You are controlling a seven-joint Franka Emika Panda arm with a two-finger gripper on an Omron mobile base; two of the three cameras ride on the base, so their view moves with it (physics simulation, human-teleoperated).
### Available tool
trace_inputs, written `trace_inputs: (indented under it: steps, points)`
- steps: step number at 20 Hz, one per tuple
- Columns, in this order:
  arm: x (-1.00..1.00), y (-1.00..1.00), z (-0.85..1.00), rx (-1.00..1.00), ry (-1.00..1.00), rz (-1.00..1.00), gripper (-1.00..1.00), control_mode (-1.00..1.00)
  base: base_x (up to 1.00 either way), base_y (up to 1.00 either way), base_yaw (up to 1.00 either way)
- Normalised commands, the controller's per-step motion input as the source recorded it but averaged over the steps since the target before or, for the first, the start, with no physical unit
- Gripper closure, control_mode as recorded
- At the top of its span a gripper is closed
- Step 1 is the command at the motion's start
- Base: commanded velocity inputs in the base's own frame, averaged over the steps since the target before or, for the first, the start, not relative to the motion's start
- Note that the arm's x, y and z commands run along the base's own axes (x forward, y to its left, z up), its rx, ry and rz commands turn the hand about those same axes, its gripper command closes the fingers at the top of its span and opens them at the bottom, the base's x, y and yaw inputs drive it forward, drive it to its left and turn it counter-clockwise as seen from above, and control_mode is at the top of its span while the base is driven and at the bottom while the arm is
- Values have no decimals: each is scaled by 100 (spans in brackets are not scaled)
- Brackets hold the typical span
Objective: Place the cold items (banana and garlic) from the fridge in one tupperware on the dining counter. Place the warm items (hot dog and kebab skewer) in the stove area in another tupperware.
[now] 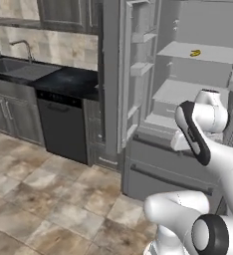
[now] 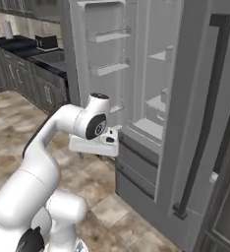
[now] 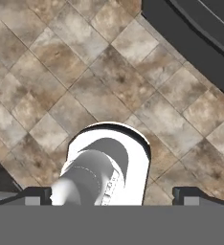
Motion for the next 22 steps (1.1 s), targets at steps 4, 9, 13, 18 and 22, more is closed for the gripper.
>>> trace_inputs:
  steps: [4, 9, 13, 18, 22]
  points:
    - [0, 0, 0, 0, 0, 0, -100, 100, 38, 0, -43]
    - [0, 0, 0, 0, 0, 0, -100, 100, 52, 22, -32]
    - [0, 0, 0, 0, 0, 0, -100, 100, 67, 50, -13]
    - [0, 0, 0, 0, 0, 0, -100, 100, 61, 10, -15]
    - [0, 0, 0, 0, 0, 0, -100, 100, 53, -2, -28]
